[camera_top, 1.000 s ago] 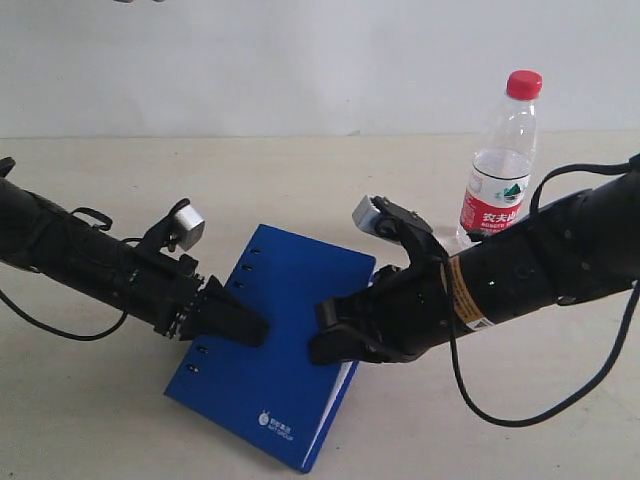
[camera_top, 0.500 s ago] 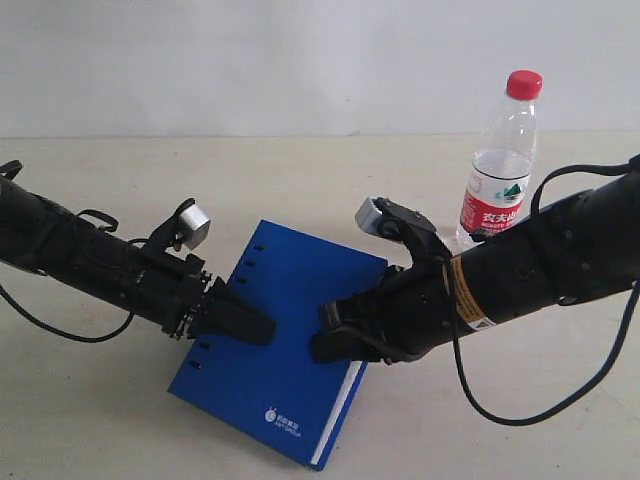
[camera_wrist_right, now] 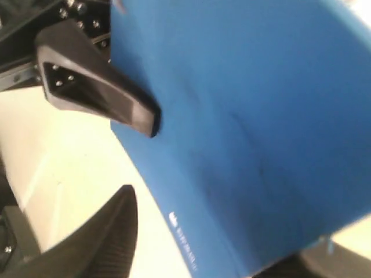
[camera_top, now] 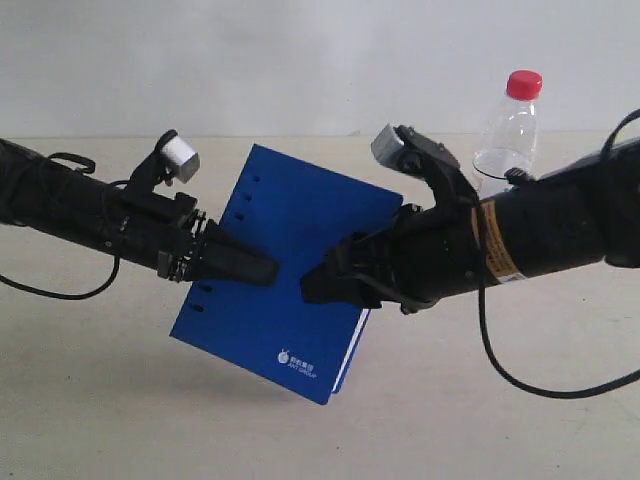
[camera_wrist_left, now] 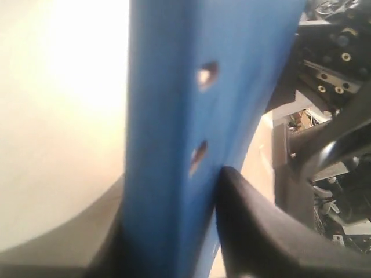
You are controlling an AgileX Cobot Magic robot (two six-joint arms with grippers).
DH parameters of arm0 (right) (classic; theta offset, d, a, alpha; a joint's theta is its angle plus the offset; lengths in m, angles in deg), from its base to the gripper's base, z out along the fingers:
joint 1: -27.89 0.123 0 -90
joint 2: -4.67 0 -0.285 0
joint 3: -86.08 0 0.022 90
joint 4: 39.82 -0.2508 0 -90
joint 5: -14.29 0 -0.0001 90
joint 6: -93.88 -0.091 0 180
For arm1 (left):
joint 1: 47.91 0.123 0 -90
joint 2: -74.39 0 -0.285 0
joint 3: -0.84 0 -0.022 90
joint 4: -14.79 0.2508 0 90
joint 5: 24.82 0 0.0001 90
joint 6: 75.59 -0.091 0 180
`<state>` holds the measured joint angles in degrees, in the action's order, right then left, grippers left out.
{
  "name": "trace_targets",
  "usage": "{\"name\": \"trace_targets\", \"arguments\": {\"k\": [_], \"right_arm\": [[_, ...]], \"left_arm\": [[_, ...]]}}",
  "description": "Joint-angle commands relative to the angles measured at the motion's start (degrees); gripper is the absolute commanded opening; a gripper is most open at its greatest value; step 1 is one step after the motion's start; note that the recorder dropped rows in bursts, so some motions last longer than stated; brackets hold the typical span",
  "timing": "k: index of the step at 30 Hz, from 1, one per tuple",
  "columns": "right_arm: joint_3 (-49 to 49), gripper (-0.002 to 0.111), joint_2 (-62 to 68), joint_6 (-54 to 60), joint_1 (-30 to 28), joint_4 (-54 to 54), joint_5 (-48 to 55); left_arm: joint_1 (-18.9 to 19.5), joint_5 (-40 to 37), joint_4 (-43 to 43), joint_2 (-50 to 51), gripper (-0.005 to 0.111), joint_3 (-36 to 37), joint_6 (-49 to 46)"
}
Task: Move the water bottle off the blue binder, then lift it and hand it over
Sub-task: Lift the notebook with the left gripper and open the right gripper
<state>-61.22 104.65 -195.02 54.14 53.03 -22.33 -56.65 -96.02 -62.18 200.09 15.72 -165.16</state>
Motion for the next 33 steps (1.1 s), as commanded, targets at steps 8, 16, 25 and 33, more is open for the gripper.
{"name": "trace_targets", "arguments": {"k": [8, 16, 25, 33], "right_arm": [[0.5, 0.047, -14.4, -8.6, 0.0, 7.1, 0.9], [4.1, 0.047, -14.1, -7.5, 0.0, 7.1, 11.1], [7.9, 0.043, -14.1, -8.0, 0.0, 7.1, 18.4], [7.9, 0.000, -14.1, -9.4, 0.0, 7.1, 22.2]], "left_arm": [[-0.5, 10.5, -0.6, -6.2, 0.004, 0.1, -0.7], [0.9, 11.9, -2.8, -8.6, 0.004, 0.1, -2.6], [7.7, 7.2, -2.1, -9.4, 0.004, 0.6, -2.6], [8.2, 6.2, -3.1, -9.8, 0.004, 0.6, -2.5]]}}
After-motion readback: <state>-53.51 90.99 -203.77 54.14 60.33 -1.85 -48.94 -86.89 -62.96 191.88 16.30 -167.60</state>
